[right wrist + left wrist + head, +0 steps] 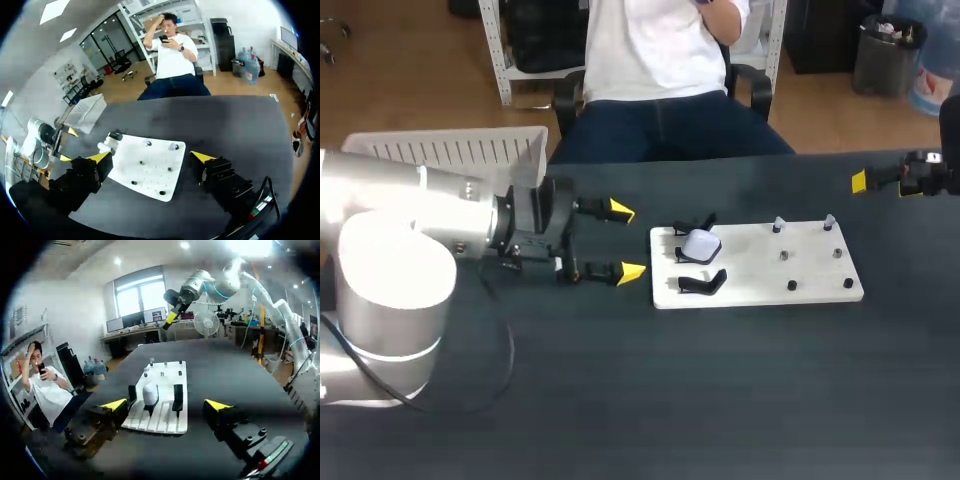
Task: Pick up each earbud case from the left stands, insert the matching earbuds, close the lid, and place the case in the box.
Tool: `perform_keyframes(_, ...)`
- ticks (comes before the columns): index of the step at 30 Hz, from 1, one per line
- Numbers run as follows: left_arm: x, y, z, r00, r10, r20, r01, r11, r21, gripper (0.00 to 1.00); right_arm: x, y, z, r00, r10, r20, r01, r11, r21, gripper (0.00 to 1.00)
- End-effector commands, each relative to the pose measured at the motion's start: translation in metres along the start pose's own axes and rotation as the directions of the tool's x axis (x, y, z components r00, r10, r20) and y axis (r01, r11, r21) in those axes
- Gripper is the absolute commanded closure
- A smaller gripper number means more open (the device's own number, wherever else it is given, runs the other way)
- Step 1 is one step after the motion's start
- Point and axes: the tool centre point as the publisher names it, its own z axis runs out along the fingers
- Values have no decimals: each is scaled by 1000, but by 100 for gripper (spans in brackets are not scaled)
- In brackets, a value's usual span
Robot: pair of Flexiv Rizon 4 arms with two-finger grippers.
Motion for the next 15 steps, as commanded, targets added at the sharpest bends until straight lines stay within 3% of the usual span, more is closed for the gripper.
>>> perform_keyframes(1,0,3,26,997,-1,-80,4,999,35,0,0,0,0,1000,-1,-1,1,1000,1,0)
perform_keyframes(15,0,3,26,997,-1,-80,4,999,35,0,0,0,0,1000,-1,-1,1,1000,1,0)
